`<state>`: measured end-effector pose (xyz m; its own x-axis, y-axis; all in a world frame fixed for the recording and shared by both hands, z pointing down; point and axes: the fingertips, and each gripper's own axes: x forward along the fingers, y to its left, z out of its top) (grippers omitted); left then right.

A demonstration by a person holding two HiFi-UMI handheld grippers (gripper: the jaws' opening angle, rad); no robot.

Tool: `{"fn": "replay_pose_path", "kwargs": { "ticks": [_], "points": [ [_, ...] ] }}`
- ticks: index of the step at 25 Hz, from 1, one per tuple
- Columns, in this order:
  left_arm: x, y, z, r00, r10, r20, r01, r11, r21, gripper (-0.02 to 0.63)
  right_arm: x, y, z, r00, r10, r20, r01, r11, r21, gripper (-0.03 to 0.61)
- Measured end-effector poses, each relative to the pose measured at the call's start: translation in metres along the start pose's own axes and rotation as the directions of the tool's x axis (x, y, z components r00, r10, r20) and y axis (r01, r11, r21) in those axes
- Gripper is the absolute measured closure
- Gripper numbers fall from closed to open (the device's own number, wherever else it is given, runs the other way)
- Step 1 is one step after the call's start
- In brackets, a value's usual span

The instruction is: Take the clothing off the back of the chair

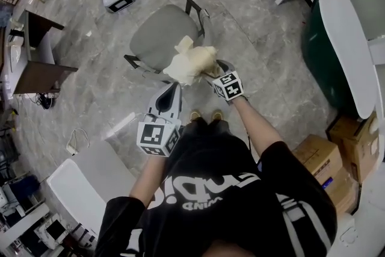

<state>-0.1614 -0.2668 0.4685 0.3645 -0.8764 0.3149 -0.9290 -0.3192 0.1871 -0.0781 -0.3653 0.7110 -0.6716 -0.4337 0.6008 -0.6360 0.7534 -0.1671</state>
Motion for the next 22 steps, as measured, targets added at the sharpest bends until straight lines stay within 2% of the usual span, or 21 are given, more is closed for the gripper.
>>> {"fn": "replay_pose_path", "kwargs": {
  "ticks": [18,22],
  "points": [
    [0.001,0.013,0.0,1.0,0.023,-0.003,-0.023,1.0,-0.011,0.598,0.02,0.003,0.013,0.998,0.046,-0.051,-0.046,0.999,-0.005,0.278],
    [0.002,0.01,-0.002,1.0,0.018,-0.004,-0.018,1.0,-0.017,0.598,0.016,0.007,0.013,0.997,0.045,-0.066,-0.046,0.999,-0.014,0.355]
  ]
}}
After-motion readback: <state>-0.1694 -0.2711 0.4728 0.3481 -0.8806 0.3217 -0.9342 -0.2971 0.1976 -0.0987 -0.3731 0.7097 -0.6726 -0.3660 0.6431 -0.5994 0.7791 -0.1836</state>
